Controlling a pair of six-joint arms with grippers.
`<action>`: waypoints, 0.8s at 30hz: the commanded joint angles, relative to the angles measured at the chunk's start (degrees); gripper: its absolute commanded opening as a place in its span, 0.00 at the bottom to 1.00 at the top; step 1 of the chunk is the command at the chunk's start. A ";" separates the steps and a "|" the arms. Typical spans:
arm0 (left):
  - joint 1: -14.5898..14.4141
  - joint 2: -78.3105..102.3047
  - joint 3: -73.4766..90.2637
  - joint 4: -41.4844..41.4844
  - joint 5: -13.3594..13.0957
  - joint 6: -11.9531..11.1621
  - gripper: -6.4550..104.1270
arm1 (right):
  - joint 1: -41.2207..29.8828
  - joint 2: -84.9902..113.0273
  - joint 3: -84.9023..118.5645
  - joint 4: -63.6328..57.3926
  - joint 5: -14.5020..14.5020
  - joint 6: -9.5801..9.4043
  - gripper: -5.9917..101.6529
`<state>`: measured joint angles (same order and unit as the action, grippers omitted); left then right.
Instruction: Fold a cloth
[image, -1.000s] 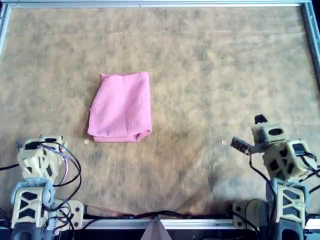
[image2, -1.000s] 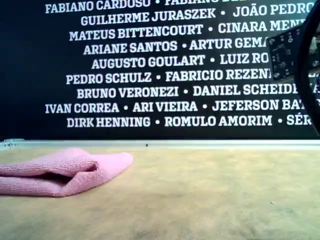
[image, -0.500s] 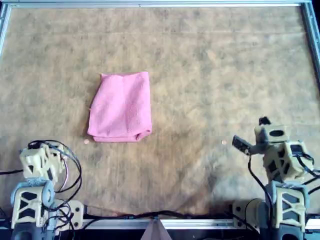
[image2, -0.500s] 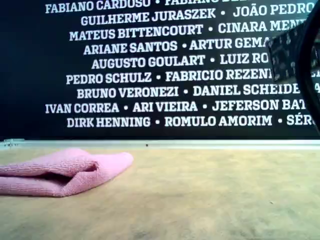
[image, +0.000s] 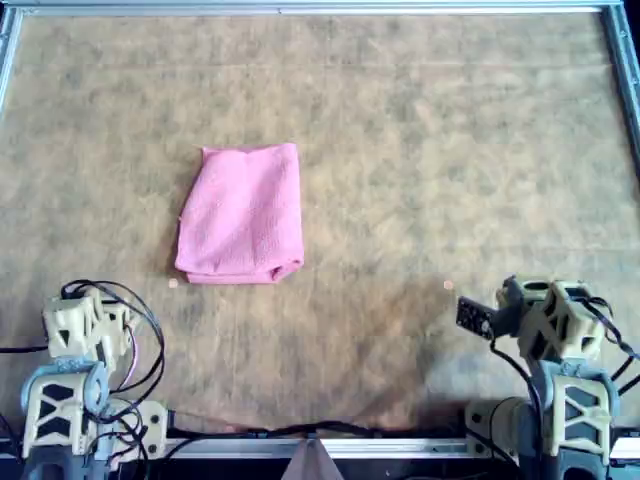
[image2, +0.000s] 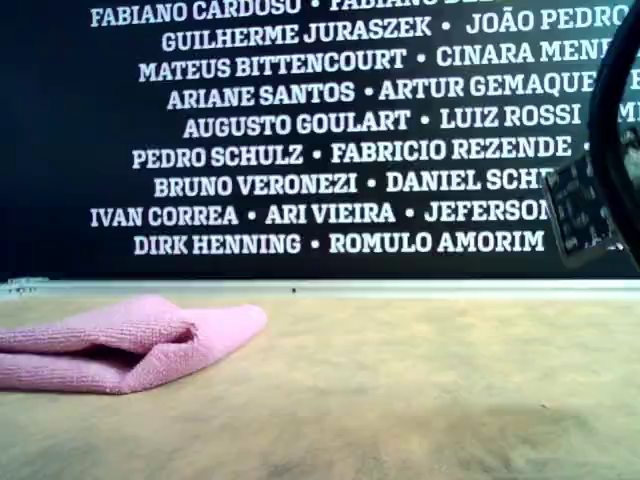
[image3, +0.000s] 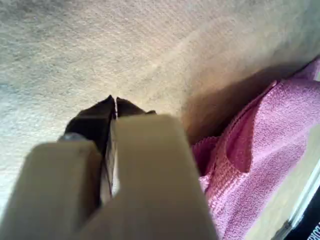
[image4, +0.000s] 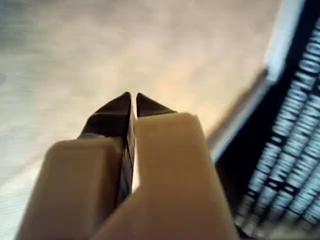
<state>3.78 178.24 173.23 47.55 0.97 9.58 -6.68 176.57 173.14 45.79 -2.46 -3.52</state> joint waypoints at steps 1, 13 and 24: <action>1.32 0.79 -0.97 0.09 -0.18 0.44 0.05 | -0.26 2.46 0.70 2.99 -0.18 -0.26 0.07; 0.26 -0.09 -0.97 0.09 -0.97 0.53 0.05 | 0.97 1.67 0.70 2.72 -2.55 0.62 0.06; 0.35 -0.09 -0.97 0.09 -0.88 0.53 0.05 | 0.00 1.58 0.70 2.81 -6.94 -0.26 0.07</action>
<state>3.78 178.07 173.23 47.55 0.26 9.58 -6.15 176.57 173.14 47.81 -9.05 -3.60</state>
